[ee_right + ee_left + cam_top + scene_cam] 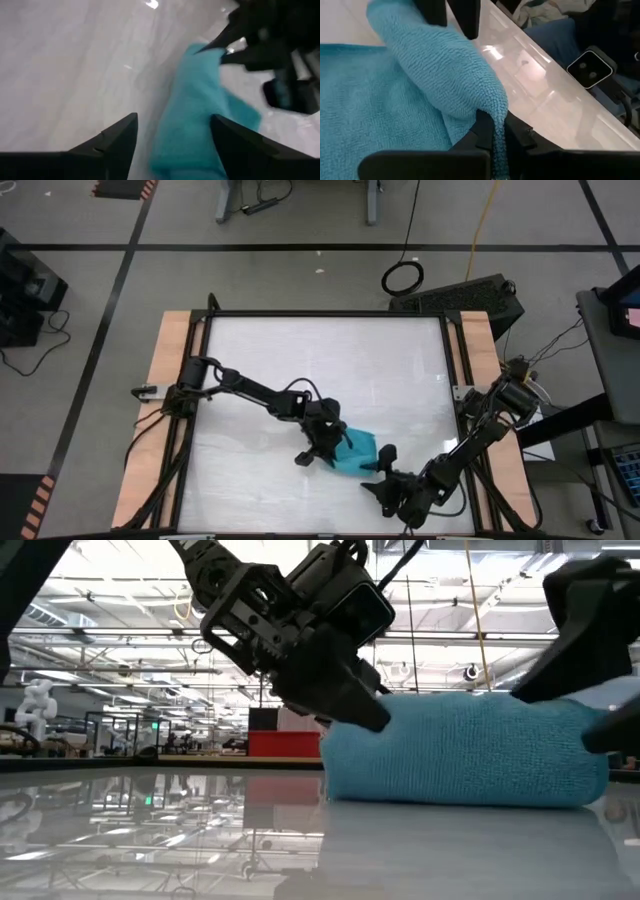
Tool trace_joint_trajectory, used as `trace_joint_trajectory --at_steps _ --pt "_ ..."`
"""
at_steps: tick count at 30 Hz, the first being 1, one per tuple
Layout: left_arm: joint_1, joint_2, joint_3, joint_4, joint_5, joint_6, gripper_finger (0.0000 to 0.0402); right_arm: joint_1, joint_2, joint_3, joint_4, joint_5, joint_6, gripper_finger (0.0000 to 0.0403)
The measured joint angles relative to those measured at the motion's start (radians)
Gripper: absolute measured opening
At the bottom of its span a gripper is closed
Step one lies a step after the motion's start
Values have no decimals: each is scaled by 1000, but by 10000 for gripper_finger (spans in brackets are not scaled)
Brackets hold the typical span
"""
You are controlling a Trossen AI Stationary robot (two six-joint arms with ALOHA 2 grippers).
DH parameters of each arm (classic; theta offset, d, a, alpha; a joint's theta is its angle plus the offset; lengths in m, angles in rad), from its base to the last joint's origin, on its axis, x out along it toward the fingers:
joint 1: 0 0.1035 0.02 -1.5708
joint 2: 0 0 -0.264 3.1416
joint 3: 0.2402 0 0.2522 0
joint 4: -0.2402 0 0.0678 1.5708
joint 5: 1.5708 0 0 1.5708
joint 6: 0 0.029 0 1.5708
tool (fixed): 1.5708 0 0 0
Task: Roll towel into tight, uniform cylinder
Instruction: Roll the blue towel
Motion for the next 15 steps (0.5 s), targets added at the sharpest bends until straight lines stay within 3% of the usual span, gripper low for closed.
trace_joint_trajectory --at_steps 7,15 --pt "-7 27 5 -27 26 -1 18 0 9 23 -7 41 -66 230" --pt "-10 33 45 -21 44 0 18 -6 9 23 -145 11 166 277"
